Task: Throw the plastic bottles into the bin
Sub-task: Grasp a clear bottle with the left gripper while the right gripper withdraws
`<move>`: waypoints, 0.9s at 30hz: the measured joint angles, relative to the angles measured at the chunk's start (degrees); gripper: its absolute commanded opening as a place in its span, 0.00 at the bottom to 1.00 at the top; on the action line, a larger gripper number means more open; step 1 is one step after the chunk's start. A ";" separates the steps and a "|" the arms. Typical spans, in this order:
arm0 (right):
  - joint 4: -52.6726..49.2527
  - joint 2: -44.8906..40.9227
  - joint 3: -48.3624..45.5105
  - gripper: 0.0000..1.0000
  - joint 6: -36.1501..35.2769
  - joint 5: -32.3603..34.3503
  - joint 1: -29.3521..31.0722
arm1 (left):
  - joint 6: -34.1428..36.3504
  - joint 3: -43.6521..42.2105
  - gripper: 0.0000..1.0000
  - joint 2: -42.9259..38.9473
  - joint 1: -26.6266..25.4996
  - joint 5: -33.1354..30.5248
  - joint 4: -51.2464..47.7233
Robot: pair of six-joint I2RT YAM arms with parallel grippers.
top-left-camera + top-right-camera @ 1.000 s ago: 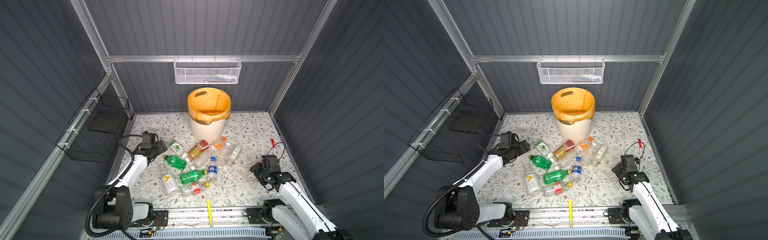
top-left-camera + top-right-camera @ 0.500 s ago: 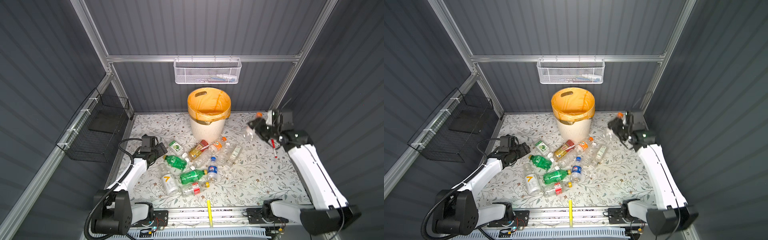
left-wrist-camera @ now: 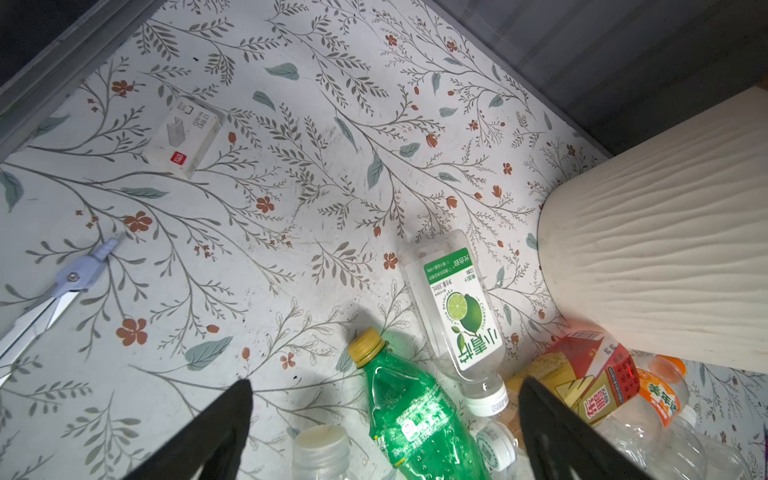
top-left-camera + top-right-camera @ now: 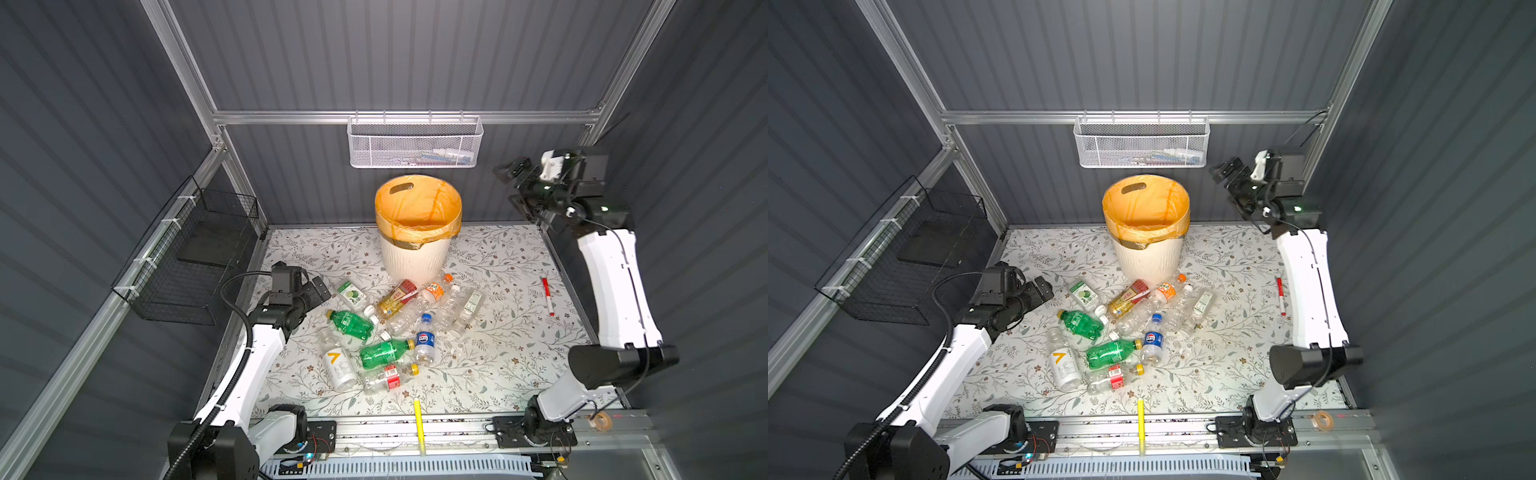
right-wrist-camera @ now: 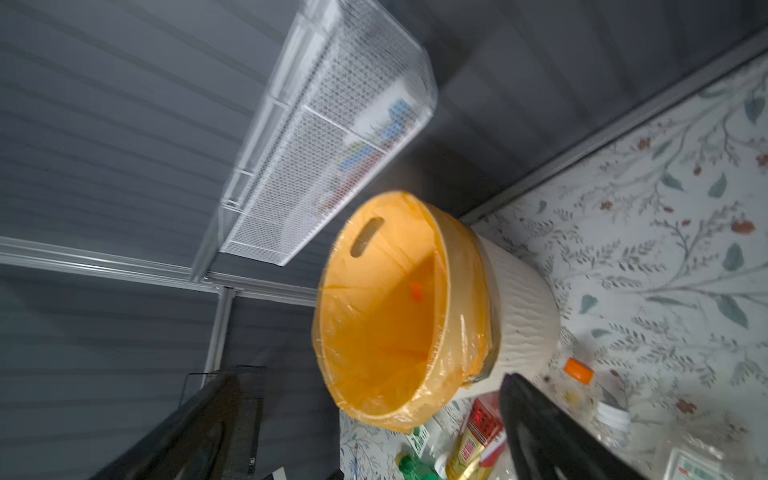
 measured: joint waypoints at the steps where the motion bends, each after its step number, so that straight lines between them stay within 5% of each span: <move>1: 1.14 -1.66 -0.02 0.99 -0.37 -0.20 -0.20 | -0.02 0.09 0.99 -0.24 0.00 0.00 -0.61; 5: 6.49 -9.46 -6.73 0.99 -2.34 -0.57 -0.28 | -0.96 0.09 1.00 -1.77 0.00 0.24 -4.42; 10: 10.16 -17.09 -26.86 0.99 -4.26 1.51 -1.68 | -4.37 -1.95 0.98 -5.77 -0.85 2.14 -8.31; 16: 10.29 -20.35 -47.84 0.99 -5.55 4.70 -2.51 | -9.18 -4.35 0.95 -8.59 -7.52 3.06 -15.65; 27: 10.01 -25.03 -53.86 0.98 -6.62 6.71 -3.08 | -16.50 -11.72 0.88 -10.08 -10.49 9.14 -20.61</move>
